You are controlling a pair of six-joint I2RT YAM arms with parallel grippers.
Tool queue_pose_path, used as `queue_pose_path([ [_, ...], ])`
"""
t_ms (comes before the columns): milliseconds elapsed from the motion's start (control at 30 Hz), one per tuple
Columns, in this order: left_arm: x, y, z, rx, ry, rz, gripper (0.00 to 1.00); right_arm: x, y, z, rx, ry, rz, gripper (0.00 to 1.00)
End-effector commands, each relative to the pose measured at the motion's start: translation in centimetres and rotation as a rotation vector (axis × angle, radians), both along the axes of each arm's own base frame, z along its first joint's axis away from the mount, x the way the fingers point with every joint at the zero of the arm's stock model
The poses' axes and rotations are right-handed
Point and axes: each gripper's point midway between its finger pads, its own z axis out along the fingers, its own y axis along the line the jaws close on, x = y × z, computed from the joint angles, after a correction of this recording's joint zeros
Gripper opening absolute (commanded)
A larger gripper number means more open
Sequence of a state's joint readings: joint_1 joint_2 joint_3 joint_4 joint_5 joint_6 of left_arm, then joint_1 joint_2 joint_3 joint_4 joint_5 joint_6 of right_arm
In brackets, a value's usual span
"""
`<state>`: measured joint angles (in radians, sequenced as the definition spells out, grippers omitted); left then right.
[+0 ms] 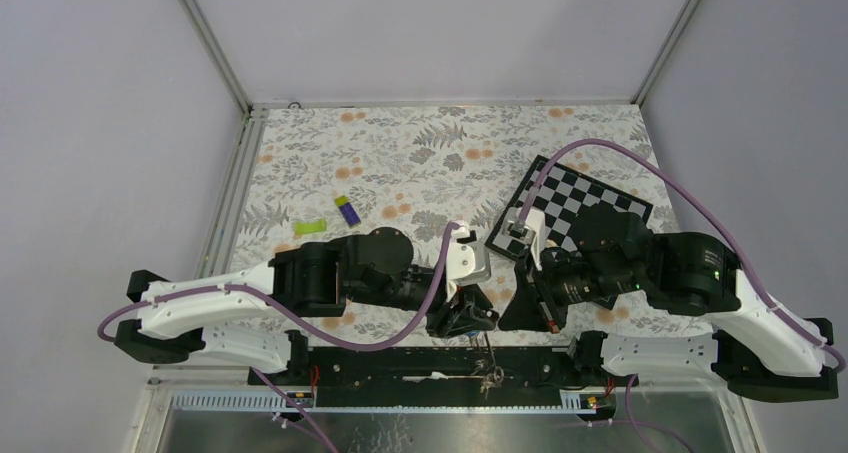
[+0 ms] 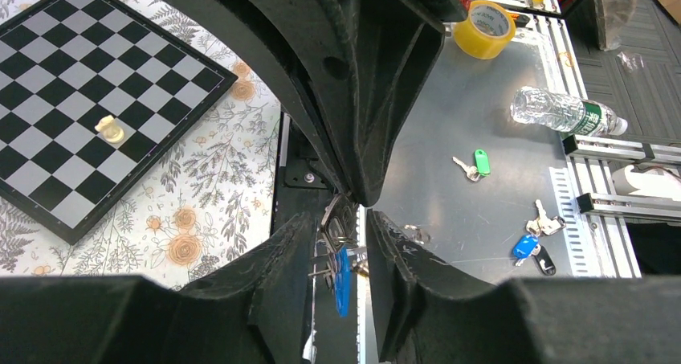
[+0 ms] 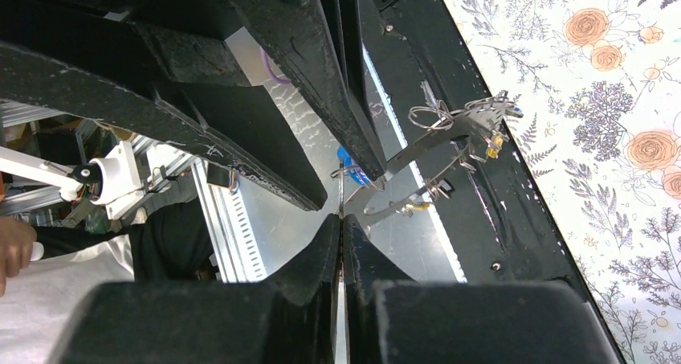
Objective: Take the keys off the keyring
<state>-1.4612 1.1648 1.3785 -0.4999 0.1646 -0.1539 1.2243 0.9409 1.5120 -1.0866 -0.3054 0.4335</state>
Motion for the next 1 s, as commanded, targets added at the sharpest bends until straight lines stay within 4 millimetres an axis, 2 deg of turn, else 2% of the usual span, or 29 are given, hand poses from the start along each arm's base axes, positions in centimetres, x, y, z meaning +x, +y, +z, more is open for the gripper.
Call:
queue_pose_path([
  [0, -0.28, -0.41, 1.82, -0.062, -0.006, -0.021, 0.36, -0.32, 0.51, 2.45, 0.106, -0.032, 0.032, 0.0],
  [333, -0.43, -0.68, 1.74, -0.057, -0.001, -0.031, 0.3, -0.33, 0.66, 1.98, 0.092, -0.024, 0.034, 0.0],
  [500, -0.29, -0.68, 1.82, -0.055, -0.005, -0.024, 0.21, -0.28, 0.93, 1.98, 0.098, -0.024, 0.036, 0.0],
  [667, -0.28, -0.64, 1.69, -0.05, -0.003, -0.022, 0.16, -0.26, 0.99, 1.86, 0.095, -0.023, 0.036, 0.01],
  [900, -0.44, -0.65, 1.43, -0.038, 0.0, -0.032, 0.0, -0.2, 0.9, 1.85, 0.096, -0.028, 0.032, 0.04],
  [967, -0.48, -0.65, 1.16, -0.028, 0.002, -0.034, 0.0, -0.14, 0.83, 1.92, 0.098, -0.032, 0.029, 0.04],
])
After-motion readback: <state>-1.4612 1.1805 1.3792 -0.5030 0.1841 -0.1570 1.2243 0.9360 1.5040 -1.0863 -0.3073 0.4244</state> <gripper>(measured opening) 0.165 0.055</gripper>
